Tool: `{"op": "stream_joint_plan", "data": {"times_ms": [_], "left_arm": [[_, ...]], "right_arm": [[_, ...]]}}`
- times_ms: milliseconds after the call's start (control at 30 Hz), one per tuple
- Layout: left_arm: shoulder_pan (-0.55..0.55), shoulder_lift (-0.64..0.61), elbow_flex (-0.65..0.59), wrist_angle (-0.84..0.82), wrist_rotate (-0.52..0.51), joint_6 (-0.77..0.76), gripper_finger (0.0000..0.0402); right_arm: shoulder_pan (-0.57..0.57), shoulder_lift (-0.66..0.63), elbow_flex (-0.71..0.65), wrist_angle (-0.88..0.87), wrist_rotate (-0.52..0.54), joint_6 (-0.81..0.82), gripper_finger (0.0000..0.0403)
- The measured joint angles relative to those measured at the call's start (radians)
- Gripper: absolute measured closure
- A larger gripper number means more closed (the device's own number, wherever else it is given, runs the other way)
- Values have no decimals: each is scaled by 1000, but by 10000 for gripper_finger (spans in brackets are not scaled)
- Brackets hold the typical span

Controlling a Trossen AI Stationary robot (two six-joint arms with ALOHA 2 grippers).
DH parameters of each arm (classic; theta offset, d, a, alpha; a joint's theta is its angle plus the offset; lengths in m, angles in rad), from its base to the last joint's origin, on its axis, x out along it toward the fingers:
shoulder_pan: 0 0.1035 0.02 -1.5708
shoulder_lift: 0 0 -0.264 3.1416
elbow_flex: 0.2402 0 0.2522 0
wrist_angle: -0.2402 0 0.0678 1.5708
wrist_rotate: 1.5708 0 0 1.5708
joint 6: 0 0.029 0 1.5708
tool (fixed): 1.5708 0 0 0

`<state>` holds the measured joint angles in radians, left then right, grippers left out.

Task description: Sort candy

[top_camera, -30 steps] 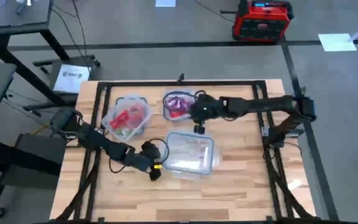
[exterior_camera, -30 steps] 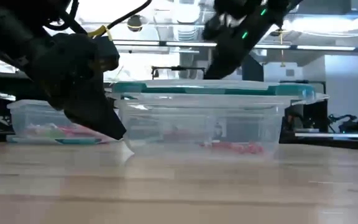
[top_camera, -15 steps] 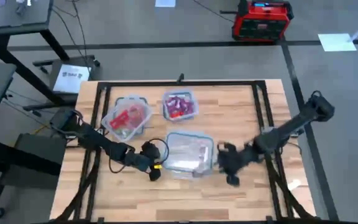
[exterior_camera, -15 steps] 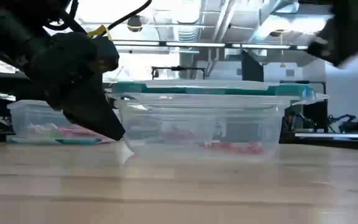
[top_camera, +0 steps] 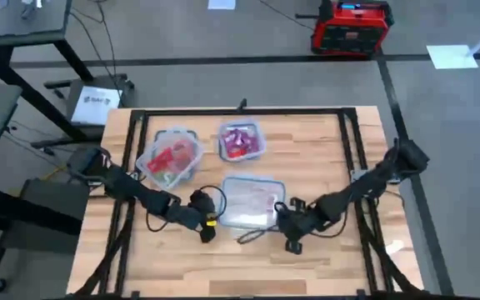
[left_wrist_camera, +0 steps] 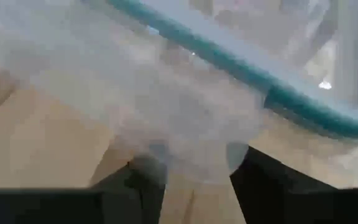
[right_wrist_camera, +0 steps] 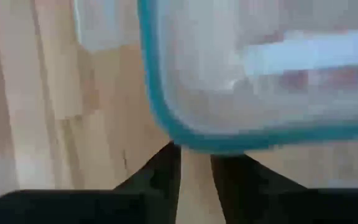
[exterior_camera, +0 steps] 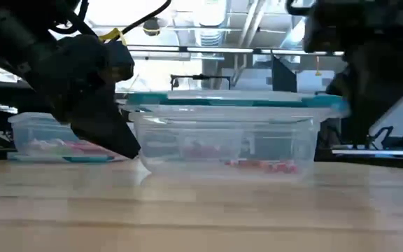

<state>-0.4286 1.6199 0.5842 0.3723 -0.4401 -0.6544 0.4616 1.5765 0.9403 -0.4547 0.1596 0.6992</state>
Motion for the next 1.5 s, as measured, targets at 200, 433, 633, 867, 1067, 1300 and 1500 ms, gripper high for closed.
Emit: {"op": "stream_joint_plan", "data": {"times_ms": [200,433,633,867,1067,1300,1500], "left_arm": [[0,0,0,0,5,2,255],[0,-15,0,-3,26,1,255],[-20,-104,0,-54,69,-18,255],[-38,-212,0,-193,69,-68,255],[-7,-247,0,-210,36,-11,255],[12,-247,1,-274,38,1,255],[14,-247,1,-261,56,46,255]], "right_arm": [[-14,-56,4,6,-1,18,329],[35,-50,4,7,-4,68,329],[77,-70,4,-9,-3,86,329],[80,-118,4,-31,19,72,329],[78,-153,4,-27,104,52,329],[77,-153,3,-81,217,84,329],[42,-159,3,-135,294,53,329]]}}
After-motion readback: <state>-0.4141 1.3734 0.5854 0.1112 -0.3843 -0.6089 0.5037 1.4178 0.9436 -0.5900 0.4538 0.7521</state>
